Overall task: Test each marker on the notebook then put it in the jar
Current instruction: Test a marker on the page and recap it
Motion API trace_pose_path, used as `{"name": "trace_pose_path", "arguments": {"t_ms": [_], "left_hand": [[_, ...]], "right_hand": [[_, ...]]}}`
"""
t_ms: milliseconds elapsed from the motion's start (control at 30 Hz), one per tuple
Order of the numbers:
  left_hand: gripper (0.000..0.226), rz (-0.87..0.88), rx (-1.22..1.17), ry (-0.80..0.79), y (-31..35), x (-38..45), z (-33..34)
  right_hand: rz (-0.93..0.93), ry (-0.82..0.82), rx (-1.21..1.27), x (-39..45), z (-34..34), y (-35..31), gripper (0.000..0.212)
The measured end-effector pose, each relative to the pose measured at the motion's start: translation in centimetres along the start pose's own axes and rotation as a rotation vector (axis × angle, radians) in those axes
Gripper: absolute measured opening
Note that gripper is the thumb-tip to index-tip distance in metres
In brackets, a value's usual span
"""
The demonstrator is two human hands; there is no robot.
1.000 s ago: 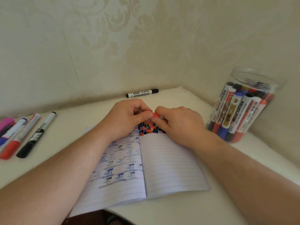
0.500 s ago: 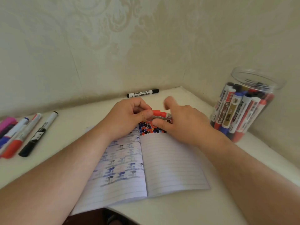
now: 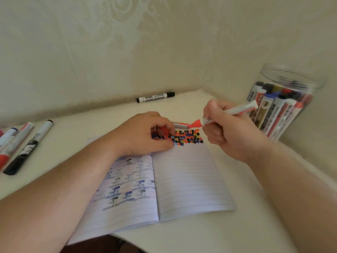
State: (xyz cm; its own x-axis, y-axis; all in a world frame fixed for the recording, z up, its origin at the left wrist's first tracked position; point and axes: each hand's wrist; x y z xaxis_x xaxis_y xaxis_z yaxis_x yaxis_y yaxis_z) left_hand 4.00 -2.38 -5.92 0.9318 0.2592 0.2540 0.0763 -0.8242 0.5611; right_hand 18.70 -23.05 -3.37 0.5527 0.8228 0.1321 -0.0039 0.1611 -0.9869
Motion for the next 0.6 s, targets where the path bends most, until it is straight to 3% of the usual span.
{"name": "trace_pose_path", "arguments": {"t_ms": [167, 267, 600], "left_hand": [[0.052, -0.006, 0.051, -0.052, 0.4, 0.3, 0.1], [0.046, -0.023, 0.016, -0.051, 0.7, 0.2, 0.1], [0.043, -0.042, 0.014, -0.053, 0.8, 0.1, 0.1]], "right_hand": [[0.045, 0.093, -0.237, 0.2, 0.4, 0.4, 0.014], [0.010, 0.131, -0.373, 0.2, 0.8, 0.9, 0.026], [0.097, 0.311, -0.501, 0.7, 1.5, 1.8, 0.030]]}}
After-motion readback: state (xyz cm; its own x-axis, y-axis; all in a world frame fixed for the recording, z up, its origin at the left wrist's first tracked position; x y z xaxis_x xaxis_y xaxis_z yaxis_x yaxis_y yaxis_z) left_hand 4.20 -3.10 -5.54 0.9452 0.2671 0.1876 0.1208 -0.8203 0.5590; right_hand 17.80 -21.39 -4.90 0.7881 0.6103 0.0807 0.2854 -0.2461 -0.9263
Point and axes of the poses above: each hand's wrist, its own x-axis towards the middle knuckle, its own z-axis out of the palm, y = z × x, and after that the axes turned 6 degrees about y, right-handed
